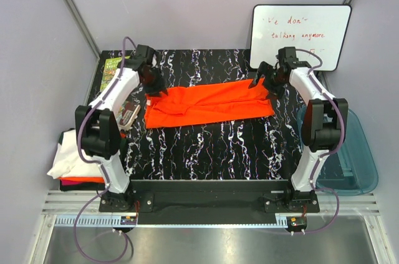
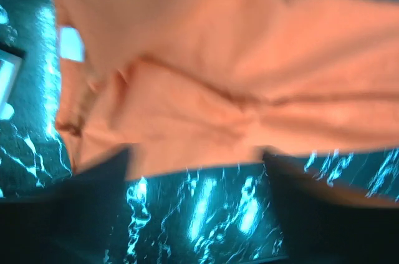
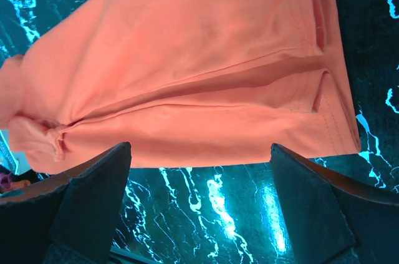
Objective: Fold and stack the t-shirts
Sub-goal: Fold the tshirt
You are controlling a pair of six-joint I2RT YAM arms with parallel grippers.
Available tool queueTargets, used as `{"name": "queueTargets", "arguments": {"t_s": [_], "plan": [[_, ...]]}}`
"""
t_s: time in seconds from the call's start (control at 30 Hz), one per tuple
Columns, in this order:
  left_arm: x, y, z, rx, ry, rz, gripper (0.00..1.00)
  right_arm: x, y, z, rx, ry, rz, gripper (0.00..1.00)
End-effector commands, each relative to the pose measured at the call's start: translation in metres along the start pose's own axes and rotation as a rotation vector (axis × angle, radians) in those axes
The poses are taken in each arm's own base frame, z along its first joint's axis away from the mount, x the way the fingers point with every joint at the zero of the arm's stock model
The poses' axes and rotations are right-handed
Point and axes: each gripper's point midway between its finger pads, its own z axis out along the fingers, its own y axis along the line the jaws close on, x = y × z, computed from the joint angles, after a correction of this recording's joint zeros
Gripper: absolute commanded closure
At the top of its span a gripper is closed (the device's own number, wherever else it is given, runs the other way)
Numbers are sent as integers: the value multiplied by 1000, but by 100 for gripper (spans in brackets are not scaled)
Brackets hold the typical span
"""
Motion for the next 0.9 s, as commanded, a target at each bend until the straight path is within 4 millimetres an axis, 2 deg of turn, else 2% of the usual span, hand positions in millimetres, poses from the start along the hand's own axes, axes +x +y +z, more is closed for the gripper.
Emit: {"name": "queueTargets", "arguments": {"t_s": [0.0,0.07,0.13,0.17,0.27,0.37,0.53,0.67,0.87], "plan": [[40,-23,-20,40,-14,191,100,0,8,-11,-48,-21,-44,0],[65,-14,-11,-18,21,222,100,5,5,-8,-41,-6,-43,0],[80,-5,-4,-59,48,214,100,7,4,-6,-39,0,-43,0],[92,9,3,-98,78,200,100,8,3,-6,-36,0,-41,0],[109,25,13,-140,111,174,100,8,3,-5,-36,2,-42,0],[110,32,21,-167,104,172,100,7,5,-5,-44,4,-46,0],[102,28,42,-177,108,186,100,8,4,-3,-44,11,-44,0],[83,11,51,-143,94,190,100,10,3,-2,-42,15,-35,0],[69,0,65,-138,93,194,100,13,1,-2,-36,20,-29,0]]}}
